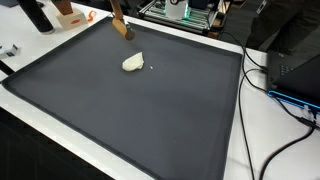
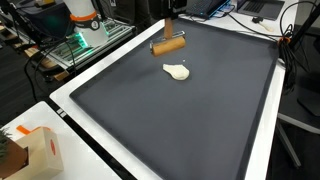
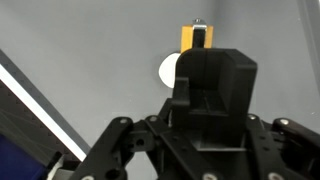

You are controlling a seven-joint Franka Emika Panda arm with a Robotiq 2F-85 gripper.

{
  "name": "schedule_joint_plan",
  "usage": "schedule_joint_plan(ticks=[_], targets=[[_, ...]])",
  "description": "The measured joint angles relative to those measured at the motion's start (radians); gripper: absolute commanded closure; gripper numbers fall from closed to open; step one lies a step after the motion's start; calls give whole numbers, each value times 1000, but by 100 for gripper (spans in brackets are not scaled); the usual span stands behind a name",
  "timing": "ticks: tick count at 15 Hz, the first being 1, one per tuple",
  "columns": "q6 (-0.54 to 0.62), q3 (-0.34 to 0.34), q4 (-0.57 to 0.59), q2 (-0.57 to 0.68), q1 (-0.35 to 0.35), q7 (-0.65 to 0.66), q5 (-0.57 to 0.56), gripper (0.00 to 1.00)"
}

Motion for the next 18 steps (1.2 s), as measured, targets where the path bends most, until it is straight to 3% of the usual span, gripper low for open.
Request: schedule_joint_plan(ticks=[7, 8, 14, 15, 18], targets=[[-53, 0, 27, -1, 1, 349, -110, 76], [-63, 0, 31, -1, 1, 383, -115, 51], [-64, 0, 33, 7, 2, 388, -115, 51], [-64, 0, 33, 7, 2, 388, -115, 76], [-64, 1, 33, 10, 2, 399, -116, 76]])
